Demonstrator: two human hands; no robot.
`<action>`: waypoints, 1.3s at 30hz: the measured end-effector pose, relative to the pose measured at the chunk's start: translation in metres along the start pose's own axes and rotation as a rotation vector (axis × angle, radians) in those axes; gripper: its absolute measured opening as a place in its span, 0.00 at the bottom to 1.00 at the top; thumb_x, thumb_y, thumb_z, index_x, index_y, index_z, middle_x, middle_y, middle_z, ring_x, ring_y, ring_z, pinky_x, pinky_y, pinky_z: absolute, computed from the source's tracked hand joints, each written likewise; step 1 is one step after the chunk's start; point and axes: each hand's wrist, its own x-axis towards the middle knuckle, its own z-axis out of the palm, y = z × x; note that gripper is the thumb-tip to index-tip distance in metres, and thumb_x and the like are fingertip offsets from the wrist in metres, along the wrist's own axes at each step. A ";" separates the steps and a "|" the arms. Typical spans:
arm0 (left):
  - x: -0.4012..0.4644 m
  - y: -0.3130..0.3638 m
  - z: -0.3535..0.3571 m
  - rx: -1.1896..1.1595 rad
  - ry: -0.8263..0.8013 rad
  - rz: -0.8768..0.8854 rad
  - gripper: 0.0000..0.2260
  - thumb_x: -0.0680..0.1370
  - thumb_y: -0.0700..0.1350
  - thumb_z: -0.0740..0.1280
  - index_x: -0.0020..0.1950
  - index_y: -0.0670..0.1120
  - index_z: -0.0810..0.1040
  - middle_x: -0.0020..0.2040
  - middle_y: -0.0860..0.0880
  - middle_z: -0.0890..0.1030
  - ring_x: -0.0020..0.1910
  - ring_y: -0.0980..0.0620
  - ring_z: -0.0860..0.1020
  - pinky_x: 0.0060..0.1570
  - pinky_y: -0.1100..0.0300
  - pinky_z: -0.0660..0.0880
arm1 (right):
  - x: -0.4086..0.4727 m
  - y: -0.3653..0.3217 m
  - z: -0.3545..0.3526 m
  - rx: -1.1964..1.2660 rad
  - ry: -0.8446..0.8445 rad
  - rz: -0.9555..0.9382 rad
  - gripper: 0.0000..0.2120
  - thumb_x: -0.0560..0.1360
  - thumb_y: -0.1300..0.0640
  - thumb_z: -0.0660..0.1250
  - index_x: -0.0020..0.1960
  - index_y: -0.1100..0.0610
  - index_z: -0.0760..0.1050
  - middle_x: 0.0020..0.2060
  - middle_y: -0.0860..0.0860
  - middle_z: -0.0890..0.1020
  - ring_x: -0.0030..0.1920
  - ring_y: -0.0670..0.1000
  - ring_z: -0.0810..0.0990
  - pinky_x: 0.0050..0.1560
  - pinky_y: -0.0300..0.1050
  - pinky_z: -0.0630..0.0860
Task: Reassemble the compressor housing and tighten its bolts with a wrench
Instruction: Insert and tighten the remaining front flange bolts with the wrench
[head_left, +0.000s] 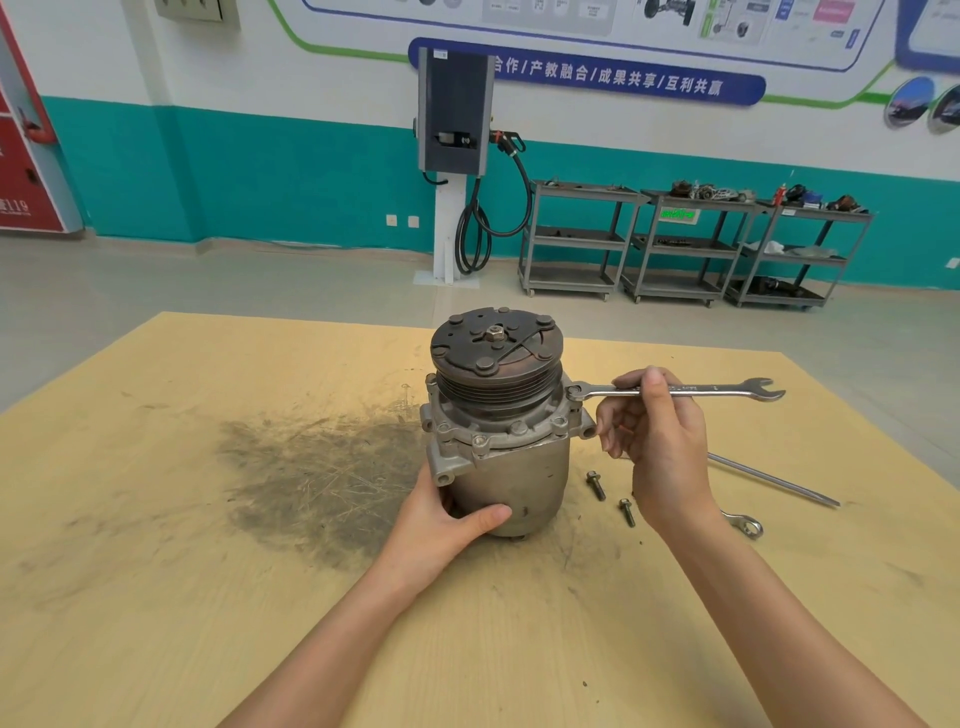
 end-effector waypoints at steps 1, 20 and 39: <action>0.000 0.000 0.000 0.004 -0.002 0.000 0.50 0.56 0.69 0.80 0.74 0.54 0.68 0.69 0.59 0.76 0.69 0.60 0.74 0.73 0.52 0.69 | 0.002 -0.001 0.000 0.006 -0.005 0.005 0.15 0.84 0.55 0.51 0.44 0.58 0.71 0.26 0.53 0.77 0.24 0.49 0.71 0.24 0.38 0.67; 0.002 -0.002 -0.001 0.018 -0.001 -0.006 0.50 0.56 0.70 0.80 0.73 0.56 0.68 0.68 0.61 0.77 0.68 0.61 0.74 0.72 0.54 0.69 | 0.000 -0.003 0.002 0.007 0.007 0.034 0.14 0.85 0.54 0.51 0.45 0.58 0.71 0.25 0.54 0.77 0.22 0.49 0.70 0.24 0.37 0.67; 0.001 0.000 0.000 -0.008 0.003 -0.008 0.53 0.54 0.70 0.81 0.74 0.51 0.68 0.68 0.57 0.77 0.68 0.60 0.75 0.73 0.53 0.69 | 0.007 -0.003 0.003 0.073 -0.003 0.085 0.16 0.84 0.55 0.50 0.43 0.58 0.70 0.24 0.53 0.76 0.22 0.49 0.70 0.23 0.37 0.65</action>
